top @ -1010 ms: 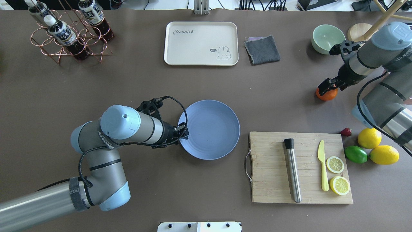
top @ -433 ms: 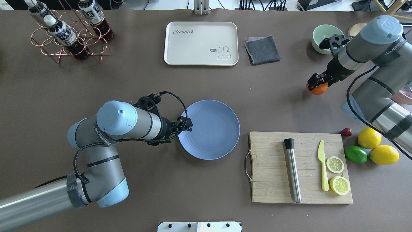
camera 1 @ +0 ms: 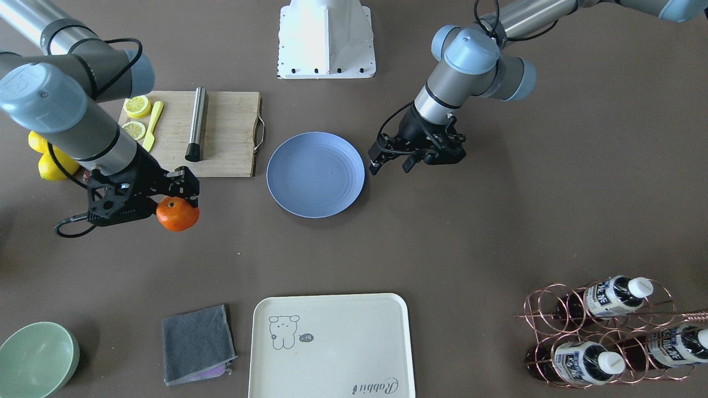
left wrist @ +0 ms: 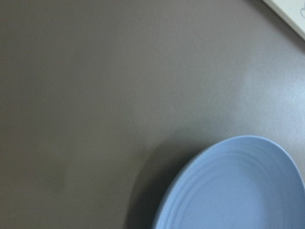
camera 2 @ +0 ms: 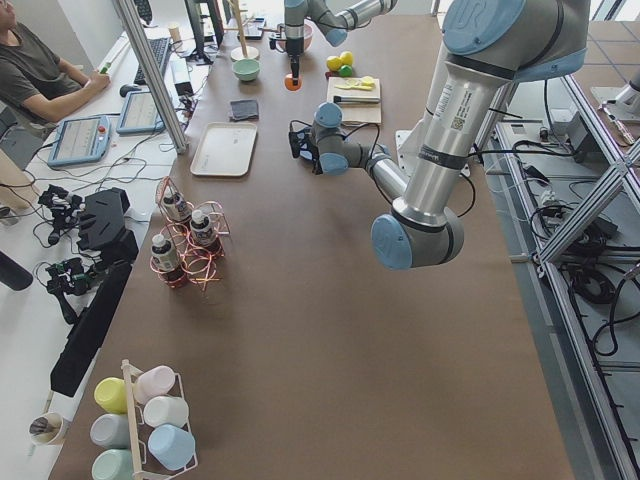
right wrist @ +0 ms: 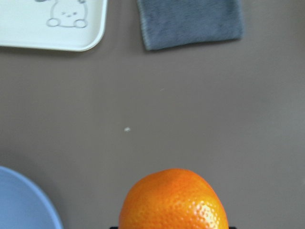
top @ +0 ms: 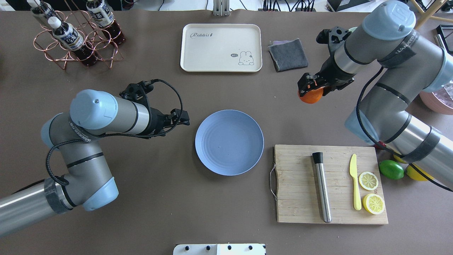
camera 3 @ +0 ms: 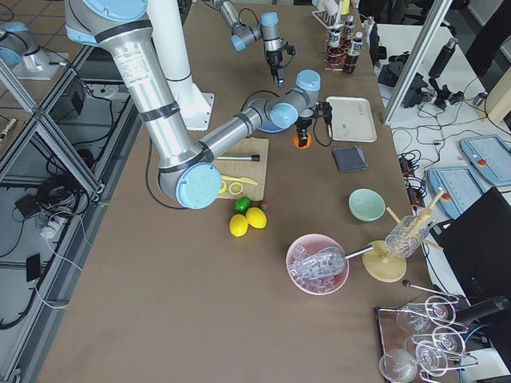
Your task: Pick orange to plate
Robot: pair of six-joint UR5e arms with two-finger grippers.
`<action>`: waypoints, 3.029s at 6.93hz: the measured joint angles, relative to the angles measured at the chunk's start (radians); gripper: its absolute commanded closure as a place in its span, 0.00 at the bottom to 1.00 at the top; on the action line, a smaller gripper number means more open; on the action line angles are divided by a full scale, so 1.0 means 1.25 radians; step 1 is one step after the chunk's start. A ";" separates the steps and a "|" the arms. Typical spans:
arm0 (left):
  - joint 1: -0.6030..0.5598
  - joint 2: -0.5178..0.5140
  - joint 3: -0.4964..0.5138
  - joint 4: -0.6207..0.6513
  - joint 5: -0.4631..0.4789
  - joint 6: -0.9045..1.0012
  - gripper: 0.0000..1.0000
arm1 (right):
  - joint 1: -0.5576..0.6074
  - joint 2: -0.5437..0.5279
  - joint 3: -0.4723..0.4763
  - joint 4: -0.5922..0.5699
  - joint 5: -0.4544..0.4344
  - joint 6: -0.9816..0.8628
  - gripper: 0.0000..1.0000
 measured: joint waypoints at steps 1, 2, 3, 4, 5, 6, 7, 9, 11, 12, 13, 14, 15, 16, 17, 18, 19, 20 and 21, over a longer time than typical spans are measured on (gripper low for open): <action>-0.041 0.045 -0.002 -0.001 -0.023 0.093 0.04 | -0.087 0.034 0.035 -0.018 -0.070 0.108 1.00; -0.082 0.085 0.000 -0.004 -0.050 0.175 0.04 | -0.177 0.073 0.038 -0.025 -0.152 0.191 1.00; -0.119 0.111 0.006 -0.005 -0.077 0.235 0.04 | -0.242 0.112 0.016 -0.025 -0.212 0.248 1.00; -0.149 0.124 0.013 -0.005 -0.105 0.268 0.04 | -0.283 0.145 -0.024 -0.023 -0.251 0.274 1.00; -0.175 0.133 0.015 -0.005 -0.132 0.283 0.04 | -0.306 0.167 -0.060 -0.020 -0.277 0.283 1.00; -0.195 0.140 0.013 -0.005 -0.153 0.288 0.04 | -0.315 0.176 -0.082 -0.018 -0.288 0.286 1.00; -0.205 0.142 0.011 -0.005 -0.163 0.290 0.04 | -0.319 0.179 -0.094 -0.018 -0.291 0.286 0.47; -0.214 0.143 -0.004 -0.001 -0.167 0.291 0.04 | -0.325 0.179 -0.113 0.007 -0.293 0.298 0.00; -0.220 0.145 -0.010 0.000 -0.167 0.291 0.04 | -0.333 0.176 -0.136 0.056 -0.293 0.330 0.00; -0.231 0.145 -0.010 0.000 -0.167 0.296 0.04 | -0.322 0.176 -0.126 0.060 -0.288 0.336 0.00; -0.263 0.145 -0.010 0.003 -0.180 0.326 0.04 | -0.289 0.171 -0.096 0.046 -0.261 0.334 0.00; -0.322 0.157 -0.011 0.010 -0.218 0.391 0.05 | -0.233 0.150 -0.048 0.019 -0.202 0.313 0.00; -0.398 0.192 -0.017 0.019 -0.280 0.477 0.05 | -0.159 0.099 0.011 -0.003 -0.135 0.252 0.00; -0.466 0.242 -0.022 0.026 -0.355 0.573 0.05 | -0.070 0.028 0.056 -0.013 -0.066 0.146 0.00; -0.522 0.301 -0.022 0.035 -0.409 0.674 0.05 | 0.030 -0.053 0.076 -0.016 0.002 0.006 0.00; -0.574 0.364 -0.019 0.046 -0.434 0.779 0.05 | 0.123 -0.139 0.081 -0.017 0.053 -0.151 0.00; -0.624 0.411 -0.015 0.071 -0.451 0.874 0.05 | 0.208 -0.224 0.078 -0.017 0.080 -0.321 0.00; -0.665 0.435 -0.012 0.128 -0.472 0.947 0.04 | 0.296 -0.301 0.068 -0.019 0.099 -0.484 0.00; -0.697 0.443 -0.009 0.207 -0.489 1.016 0.03 | 0.385 -0.357 0.045 -0.019 0.125 -0.620 0.00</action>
